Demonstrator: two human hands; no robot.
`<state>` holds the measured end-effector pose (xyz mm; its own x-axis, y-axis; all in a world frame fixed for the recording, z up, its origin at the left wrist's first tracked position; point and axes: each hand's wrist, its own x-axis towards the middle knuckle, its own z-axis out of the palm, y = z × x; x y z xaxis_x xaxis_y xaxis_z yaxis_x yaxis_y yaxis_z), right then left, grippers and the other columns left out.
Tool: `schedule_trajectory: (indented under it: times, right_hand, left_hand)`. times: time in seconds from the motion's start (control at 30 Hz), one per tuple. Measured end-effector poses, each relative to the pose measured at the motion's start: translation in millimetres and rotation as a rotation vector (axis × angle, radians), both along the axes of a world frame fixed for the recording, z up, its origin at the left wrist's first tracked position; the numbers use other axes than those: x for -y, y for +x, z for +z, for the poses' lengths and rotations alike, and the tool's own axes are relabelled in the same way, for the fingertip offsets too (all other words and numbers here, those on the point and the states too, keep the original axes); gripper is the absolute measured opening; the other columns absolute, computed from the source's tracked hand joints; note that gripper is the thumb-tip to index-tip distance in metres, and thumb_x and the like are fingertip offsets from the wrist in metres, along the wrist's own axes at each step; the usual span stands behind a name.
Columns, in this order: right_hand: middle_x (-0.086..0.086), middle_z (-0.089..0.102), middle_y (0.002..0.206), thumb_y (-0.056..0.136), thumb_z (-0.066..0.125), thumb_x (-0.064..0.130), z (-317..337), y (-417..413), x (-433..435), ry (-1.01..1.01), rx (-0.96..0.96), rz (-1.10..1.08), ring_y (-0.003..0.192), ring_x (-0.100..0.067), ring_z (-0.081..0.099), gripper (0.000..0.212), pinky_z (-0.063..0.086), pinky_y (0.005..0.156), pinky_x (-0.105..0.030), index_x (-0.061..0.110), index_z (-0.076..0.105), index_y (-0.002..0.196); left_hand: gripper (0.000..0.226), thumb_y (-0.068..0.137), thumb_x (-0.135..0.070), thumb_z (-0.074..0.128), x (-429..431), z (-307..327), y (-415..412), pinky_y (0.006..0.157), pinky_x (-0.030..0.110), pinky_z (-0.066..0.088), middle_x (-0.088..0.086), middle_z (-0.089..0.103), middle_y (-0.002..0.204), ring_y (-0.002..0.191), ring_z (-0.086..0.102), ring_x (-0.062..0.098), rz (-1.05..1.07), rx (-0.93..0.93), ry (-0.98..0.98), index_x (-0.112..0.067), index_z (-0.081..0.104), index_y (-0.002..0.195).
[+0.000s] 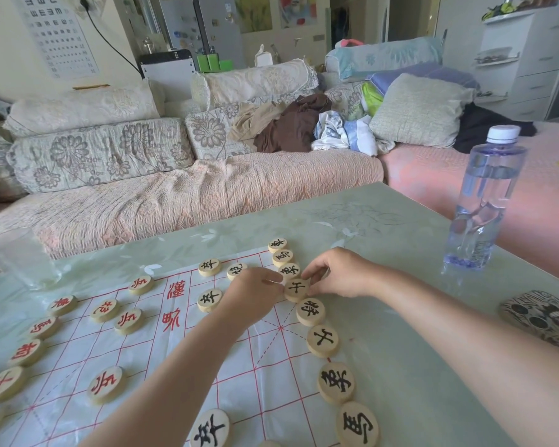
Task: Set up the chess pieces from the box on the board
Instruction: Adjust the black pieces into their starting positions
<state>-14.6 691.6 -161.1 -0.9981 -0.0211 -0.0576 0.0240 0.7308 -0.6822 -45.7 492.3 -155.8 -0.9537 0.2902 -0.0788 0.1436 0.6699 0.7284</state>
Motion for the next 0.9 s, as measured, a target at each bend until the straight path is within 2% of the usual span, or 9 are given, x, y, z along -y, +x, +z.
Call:
schedule_trajectory:
  times: [0.17,0.27,0.33,0.43,0.53,0.63,0.73,0.8,0.9]
  right_hand:
    - [0.01,0.069,0.093,0.08,0.081,0.032,1.6,0.7,-0.4,-0.025,0.003,-0.009,0.081,-0.005,0.061,0.034,0.05,0.077,-0.022,0.029,0.072,0.112]
    - [0.01,0.069,0.094,0.084,0.077,0.028,0.6,1.0,-0.1,-0.02,-0.012,0.011,0.087,-0.007,0.063,0.028,0.052,0.084,-0.025,0.028,0.073,0.112]
    - [0.01,0.07,0.093,0.082,0.08,0.029,0.0,1.0,0.2,-0.022,-0.012,0.017,0.085,-0.007,0.063,0.026,0.051,0.083,-0.025,0.03,0.074,0.107]
    - [0.008,0.07,0.094,0.075,0.084,0.037,0.7,1.4,-1.0,-0.042,-0.01,-0.025,0.081,-0.006,0.062,0.031,0.049,0.074,-0.022,0.032,0.069,0.102]
    - [0.01,0.068,0.096,0.081,0.08,0.034,1.5,2.3,-2.2,-0.044,-0.007,-0.02,0.077,-0.002,0.058,0.036,0.046,0.066,-0.015,0.028,0.069,0.114]
    - [0.011,0.068,0.092,0.083,0.079,0.028,-0.1,3.3,0.6,-0.029,-0.017,0.02,0.074,0.0,0.058,0.028,0.043,0.064,-0.009,0.029,0.073,0.11]
    - [0.007,0.071,0.095,0.077,0.084,0.035,-2.2,2.0,0.9,-0.036,-0.01,-0.01,0.078,-0.005,0.06,0.028,0.047,0.069,-0.019,0.033,0.071,0.102]
    - [0.006,0.071,0.097,0.075,0.084,0.039,-2.1,1.2,-0.4,-0.039,-0.006,-0.022,0.08,-0.006,0.061,0.032,0.048,0.071,-0.021,0.033,0.07,0.102]
    - [0.007,0.071,0.098,0.077,0.083,0.039,-1.9,1.4,-0.7,-0.035,-0.004,-0.008,0.087,-0.008,0.064,0.034,0.049,0.075,-0.022,0.033,0.071,0.107]
  left_hand:
    - [0.021,0.089,-0.019,0.055,-1.0,-2.5,0.5,0.058,0.021,0.049,-0.006,0.068,0.095,0.076,0.065,0.017,0.011,-0.063,-0.031,-0.028,0.066,0.104]
    - [0.02,0.087,-0.017,0.061,-2.3,-6.2,1.4,0.053,0.009,0.046,-0.008,0.071,0.094,0.079,0.065,0.012,-0.055,-0.07,-0.025,-0.024,0.07,0.104]
    - [0.022,0.087,-0.015,0.064,-2.9,-5.2,2.3,0.054,0.005,0.046,-0.01,0.071,0.095,0.081,0.064,0.01,-0.081,-0.063,-0.001,-0.022,0.069,0.107]
    - [0.021,0.087,-0.016,0.065,-2.2,-3.8,0.9,0.071,0.022,0.054,-0.012,0.069,0.096,0.088,0.067,0.015,-0.09,-0.065,0.015,-0.023,0.068,0.107]
    - [0.021,0.087,-0.02,0.065,0.4,-6.3,2.0,0.069,0.02,0.049,-0.013,0.065,0.099,0.083,0.061,0.011,-0.102,-0.145,-0.063,-0.028,0.067,0.106]
    - [0.022,0.086,-0.02,0.065,1.2,-9.5,3.4,0.064,0.009,0.042,-0.013,0.067,0.098,0.08,0.058,0.003,-0.138,-0.185,-0.083,-0.026,0.068,0.107]
    - [0.023,0.089,-0.025,0.064,-0.2,-7.1,3.2,0.061,0.006,0.042,-0.015,0.066,0.099,0.081,0.061,0.005,-0.134,-0.148,-0.052,-0.024,0.069,0.112]
    - [0.025,0.089,-0.026,0.065,-0.4,-5.6,2.6,0.061,0.009,0.045,-0.015,0.066,0.102,0.083,0.062,0.006,-0.136,-0.144,-0.057,-0.026,0.068,0.113]
    - [0.029,0.085,-0.024,0.068,1.1,-6.4,2.9,0.05,0.009,0.039,-0.014,0.065,0.107,0.074,0.057,0.0,-0.132,-0.164,-0.08,-0.029,0.066,0.113]
